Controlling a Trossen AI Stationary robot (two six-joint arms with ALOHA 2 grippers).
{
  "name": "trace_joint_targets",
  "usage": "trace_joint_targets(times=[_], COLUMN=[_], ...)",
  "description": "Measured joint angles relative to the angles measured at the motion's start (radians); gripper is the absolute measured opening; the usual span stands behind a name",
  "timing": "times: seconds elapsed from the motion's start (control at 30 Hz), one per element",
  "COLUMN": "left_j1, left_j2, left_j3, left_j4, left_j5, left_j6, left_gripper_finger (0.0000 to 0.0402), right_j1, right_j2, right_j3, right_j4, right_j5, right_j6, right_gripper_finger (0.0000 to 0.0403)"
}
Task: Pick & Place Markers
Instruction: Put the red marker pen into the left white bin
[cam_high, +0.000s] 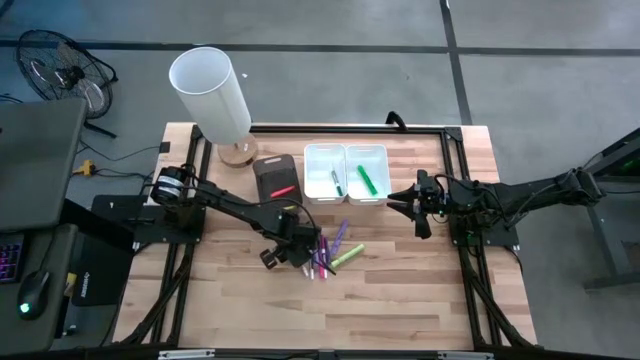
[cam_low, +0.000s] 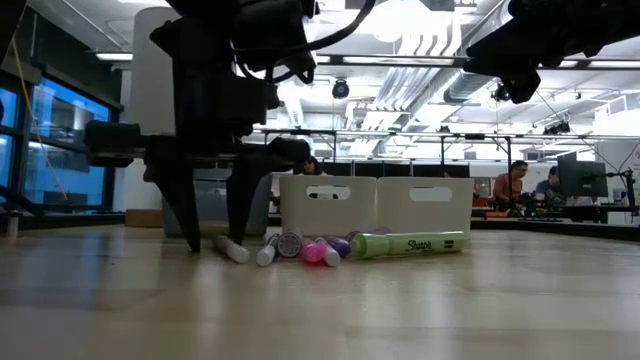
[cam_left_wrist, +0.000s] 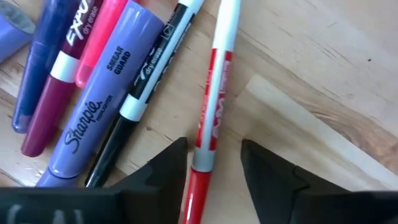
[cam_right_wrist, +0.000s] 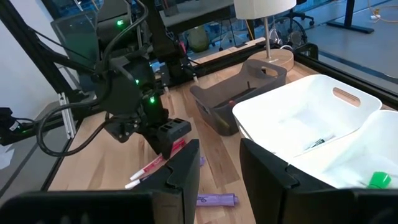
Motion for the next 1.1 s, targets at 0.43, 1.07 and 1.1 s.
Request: trace_joint_targets(times=[0.43, 1.07, 1.1], left_j1=[0.0, 0.002, 0.002], left_j2=[0.001, 0.007, 0.006], left_j3=[-0.001, 0.271, 0.292], left_j4=[-0.004, -0.09, -0.101], left_j5=[0.015, 0.024, 0.025], left_j6=[-0.073, -0.308, -0.308], left_gripper_finger=[0.0032, 0.0035, 0.0035], right_j1=[0.0, 0.0, 0.0], right_j2=[0.0, 0.0, 0.0], right_j3=[0.0, 0.0, 0.0], right_j4=[0.0, 0.002, 0.004], right_j5=[0.0, 0.0, 0.0], right_j6=[0.0, 0.0, 0.0], right_gripper_finger=[0.0103, 0.0103, 0.0103])
